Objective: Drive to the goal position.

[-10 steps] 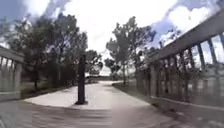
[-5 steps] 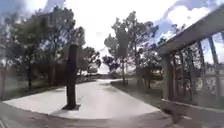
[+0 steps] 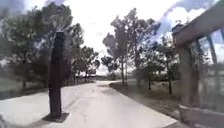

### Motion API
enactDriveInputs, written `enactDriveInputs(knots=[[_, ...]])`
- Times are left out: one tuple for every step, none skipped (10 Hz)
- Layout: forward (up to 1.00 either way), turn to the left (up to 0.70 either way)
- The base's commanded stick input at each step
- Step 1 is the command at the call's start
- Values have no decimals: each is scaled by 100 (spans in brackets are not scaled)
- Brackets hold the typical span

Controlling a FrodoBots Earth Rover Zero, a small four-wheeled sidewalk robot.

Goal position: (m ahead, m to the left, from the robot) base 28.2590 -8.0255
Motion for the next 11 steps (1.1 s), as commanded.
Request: enactDriveInputs(knots=[[100,40],[100,39],[100,4],[100,0],[100,0],[100,0],[100,0],[100,0],[100,0],[100,0],[100,0]])
